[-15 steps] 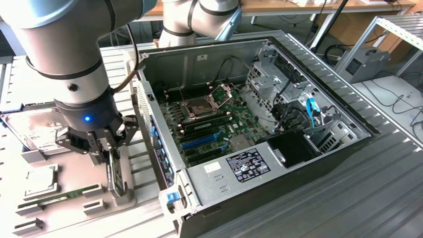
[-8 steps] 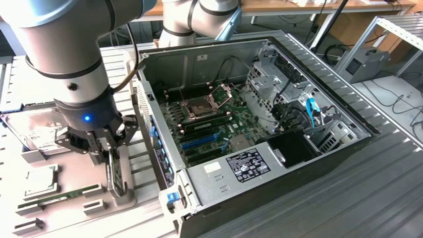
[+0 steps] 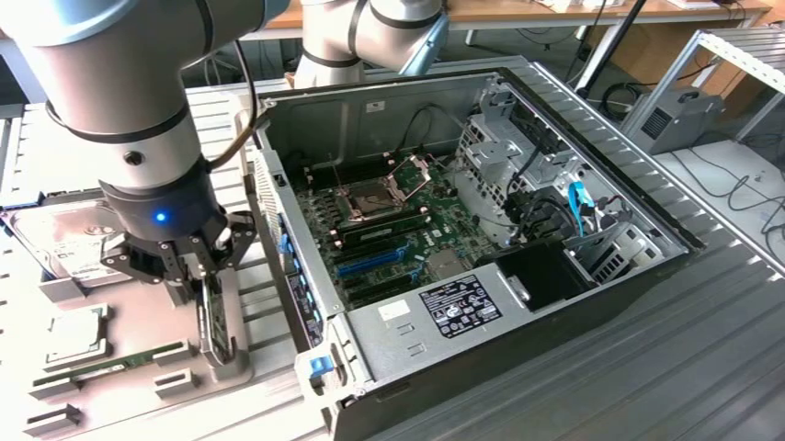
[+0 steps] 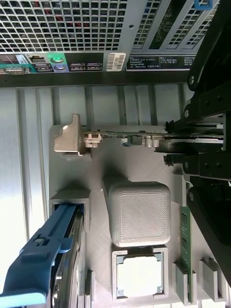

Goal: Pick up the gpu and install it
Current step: 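Pick up the gpu and move the gpu toward the slot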

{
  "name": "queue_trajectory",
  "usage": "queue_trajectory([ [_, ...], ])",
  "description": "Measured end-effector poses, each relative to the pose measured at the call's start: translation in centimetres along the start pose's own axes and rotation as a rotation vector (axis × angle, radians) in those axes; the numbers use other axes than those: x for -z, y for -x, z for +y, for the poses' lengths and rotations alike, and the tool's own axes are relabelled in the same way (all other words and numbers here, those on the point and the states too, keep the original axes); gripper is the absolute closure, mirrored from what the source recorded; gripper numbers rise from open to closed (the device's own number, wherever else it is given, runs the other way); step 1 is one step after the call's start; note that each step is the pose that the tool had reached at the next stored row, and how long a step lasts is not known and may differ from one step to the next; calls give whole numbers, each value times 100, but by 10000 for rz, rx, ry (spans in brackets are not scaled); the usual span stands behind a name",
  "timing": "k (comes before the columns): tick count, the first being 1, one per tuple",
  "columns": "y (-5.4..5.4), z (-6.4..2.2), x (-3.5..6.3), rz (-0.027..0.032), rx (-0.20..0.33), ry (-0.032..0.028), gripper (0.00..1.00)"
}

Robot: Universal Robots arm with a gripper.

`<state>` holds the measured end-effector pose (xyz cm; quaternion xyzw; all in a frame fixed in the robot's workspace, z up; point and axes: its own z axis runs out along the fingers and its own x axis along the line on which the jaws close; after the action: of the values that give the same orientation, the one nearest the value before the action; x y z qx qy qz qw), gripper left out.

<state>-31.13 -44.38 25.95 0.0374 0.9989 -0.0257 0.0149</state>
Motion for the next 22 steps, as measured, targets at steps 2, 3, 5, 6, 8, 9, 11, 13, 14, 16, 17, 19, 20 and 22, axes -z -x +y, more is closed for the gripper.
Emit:
queue_trajectory([
  [2,0,0,5,1,-1,0,71],
  [3,0,0,9,1,0,-1,71],
  [5,0,0,12,0,0,0,71],
  [6,0,-1,12,0,0,0,71],
  [8,0,0,13,0,-1,0,71],
  [9,0,0,13,0,0,0,71],
  [11,0,-1,13,1,0,-1,71],
  [13,0,-1,13,1,0,-1,71],
  [14,0,-1,13,0,0,-1,71],
  [16,0,-1,13,1,-1,-1,74],
  [17,0,-1,13,1,0,-1,74],
  [19,0,-1,13,1,-1,-1,74],
  [20,0,-1,13,1,0,-1,74],
  [22,0,-1,13,1,0,0,74],
])
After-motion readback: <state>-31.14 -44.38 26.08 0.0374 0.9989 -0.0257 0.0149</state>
